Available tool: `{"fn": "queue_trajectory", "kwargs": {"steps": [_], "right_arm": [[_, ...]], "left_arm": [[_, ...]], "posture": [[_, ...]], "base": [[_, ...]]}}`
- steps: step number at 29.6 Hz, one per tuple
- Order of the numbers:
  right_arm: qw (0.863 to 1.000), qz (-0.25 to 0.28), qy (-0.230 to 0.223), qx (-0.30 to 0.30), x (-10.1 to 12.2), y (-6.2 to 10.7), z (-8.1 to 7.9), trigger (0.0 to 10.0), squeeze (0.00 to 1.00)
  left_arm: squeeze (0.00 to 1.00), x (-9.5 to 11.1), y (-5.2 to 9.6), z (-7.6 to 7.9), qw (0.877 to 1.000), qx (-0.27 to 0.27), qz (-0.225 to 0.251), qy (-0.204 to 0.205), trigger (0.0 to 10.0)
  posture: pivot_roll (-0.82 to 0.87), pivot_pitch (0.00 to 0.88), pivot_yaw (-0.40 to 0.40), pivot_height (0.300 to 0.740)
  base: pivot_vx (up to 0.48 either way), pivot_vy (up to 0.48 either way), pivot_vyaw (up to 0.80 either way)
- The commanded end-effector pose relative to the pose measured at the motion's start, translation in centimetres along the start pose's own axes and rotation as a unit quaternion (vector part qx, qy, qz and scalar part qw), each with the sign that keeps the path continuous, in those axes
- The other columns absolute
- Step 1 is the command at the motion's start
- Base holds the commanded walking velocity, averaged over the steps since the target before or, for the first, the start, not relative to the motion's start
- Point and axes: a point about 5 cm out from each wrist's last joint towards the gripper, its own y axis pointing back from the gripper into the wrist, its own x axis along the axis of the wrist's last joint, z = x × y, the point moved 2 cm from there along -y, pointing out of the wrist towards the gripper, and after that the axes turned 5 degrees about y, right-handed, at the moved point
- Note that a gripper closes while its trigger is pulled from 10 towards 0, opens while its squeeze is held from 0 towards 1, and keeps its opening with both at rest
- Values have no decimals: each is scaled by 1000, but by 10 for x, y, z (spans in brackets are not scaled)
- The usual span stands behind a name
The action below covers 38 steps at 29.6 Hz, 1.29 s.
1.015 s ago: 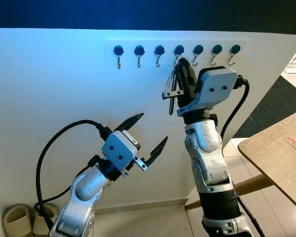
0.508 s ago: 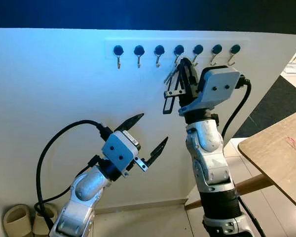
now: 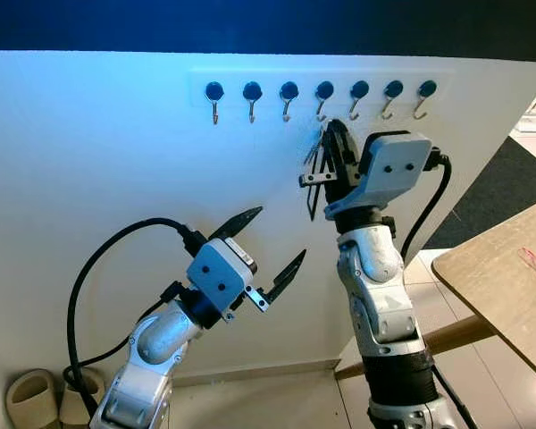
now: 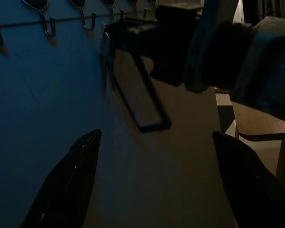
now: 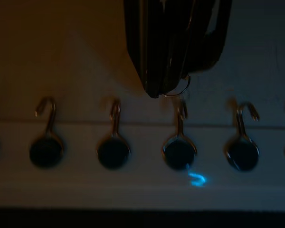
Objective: Hang keys on a hook
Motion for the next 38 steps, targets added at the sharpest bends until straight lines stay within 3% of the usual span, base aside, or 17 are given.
{"fn": "queue_trajectory", "kwargs": {"steps": [1, 12, 14, 15, 20, 21, 32, 38], "right_arm": [[1000, -6, -6, -10, -1, 2, 5, 10000, 0], [1000, -16, -25, -2, -5, 3, 3, 10000, 0], [999, -15, -28, -1, -5, 3, 3, 10000, 122], [999, -14, -30, -1, -5, 3, 3, 10000, 125], [999, -4, -33, 3, -1, 2, 2, 10000, 71], [999, 2, -35, 7, 2, 2, 1, 10000, 0], [997, 50, -49, 39, 21, -2, -11, 10000, 0], [996, 63, -51, 31, 26, -5, -10, 10000, 0]], "left_arm": [[0, -2, 1, 3, 1000, -14, -9, -8, 10000], [0, -2, 1, 4, 1000, -15, -11, -10, 10000], [0, -2, 1, 4, 1000, -15, -11, -10, 10000], [0, -2, 1, 4, 1000, -15, -11, -10, 10000], [0, -2, 1, 3, 1000, -14, -10, -12, 10000], [0, -2, 1, 3, 1000, -14, -10, -12, 10000], [0, -2, 1, 3, 1000, -14, -11, -15, 10000], [0, -2, 1, 3, 1000, -14, -11, -16, 10000]], "posture": [[63, 101, -64, 740], [64, 104, -64, 740], [64, 104, -65, 740], [64, 104, -65, 740], [63, 104, -64, 740], [63, 105, -63, 740], [64, 105, -64, 740], [65, 103, -66, 740]], "base": [[0, 0, 0], [0, 0, 0], [0, 0, 0], [0, 0, 0], [0, 0, 0], [0, 0, 0], [0, 0, 0], [0, 0, 0]]}}
